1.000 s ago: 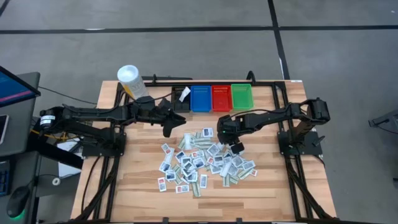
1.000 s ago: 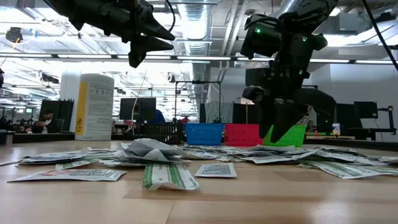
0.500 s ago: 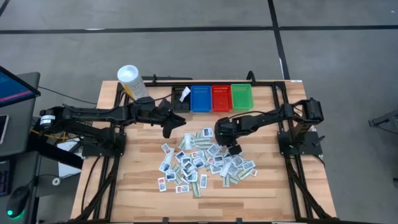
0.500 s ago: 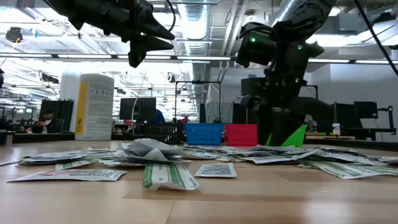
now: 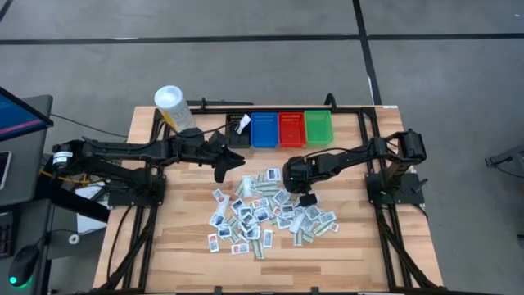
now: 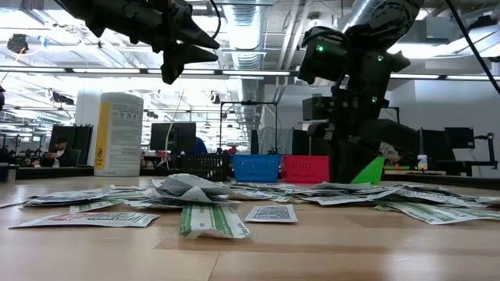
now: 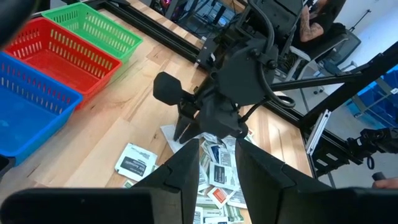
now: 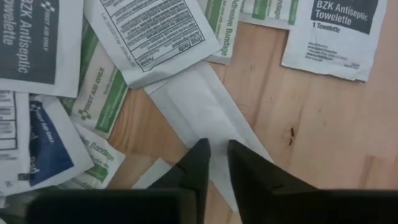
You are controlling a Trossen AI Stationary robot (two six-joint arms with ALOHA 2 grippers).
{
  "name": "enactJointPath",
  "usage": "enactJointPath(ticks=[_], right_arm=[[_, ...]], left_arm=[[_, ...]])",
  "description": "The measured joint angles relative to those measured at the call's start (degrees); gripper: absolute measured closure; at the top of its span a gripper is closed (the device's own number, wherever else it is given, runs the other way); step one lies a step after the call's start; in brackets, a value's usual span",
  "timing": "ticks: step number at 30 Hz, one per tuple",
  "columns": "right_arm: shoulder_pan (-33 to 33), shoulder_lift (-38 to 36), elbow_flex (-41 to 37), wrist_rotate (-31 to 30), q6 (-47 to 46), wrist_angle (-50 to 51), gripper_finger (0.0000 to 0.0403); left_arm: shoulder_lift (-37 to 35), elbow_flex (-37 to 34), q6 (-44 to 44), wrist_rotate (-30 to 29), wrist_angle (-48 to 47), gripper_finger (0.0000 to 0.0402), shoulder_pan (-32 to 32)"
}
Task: Pick & Place First Aid Supplies
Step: Put the green bandage pack in the black bin
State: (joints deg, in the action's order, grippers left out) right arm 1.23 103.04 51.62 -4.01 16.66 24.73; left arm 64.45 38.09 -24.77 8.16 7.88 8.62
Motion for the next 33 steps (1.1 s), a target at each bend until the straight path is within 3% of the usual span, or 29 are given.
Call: enactJointPath(ticks=[5, 15, 23, 33], right_arm=[[0.0, 0.0, 0.0, 0.1, -2.0, 0.3, 0.0398], [1.3, 0.0, -0.1, 2.7, -16.5, -1.4, 0.0344], [3.1, 0.0, 0.0, 4.3, -28.5, -6.7, 0.0323], [3.3, 0.2, 2.7, 8.3, -26.1, -6.7, 0.0278]], left_arm=[[0.0, 0.0, -0.1, 0.0, 0.1, 0.0298, 0.0], [0.0, 0.0, -0.2, 0.0, 0.1, 0.0298, 0.0], [0.0, 0.0, 0.0, 0.0, 0.1, 0.0298, 0.0], [0.0, 0.0, 0.3, 0.0, 0.1, 0.0298, 0.0]])
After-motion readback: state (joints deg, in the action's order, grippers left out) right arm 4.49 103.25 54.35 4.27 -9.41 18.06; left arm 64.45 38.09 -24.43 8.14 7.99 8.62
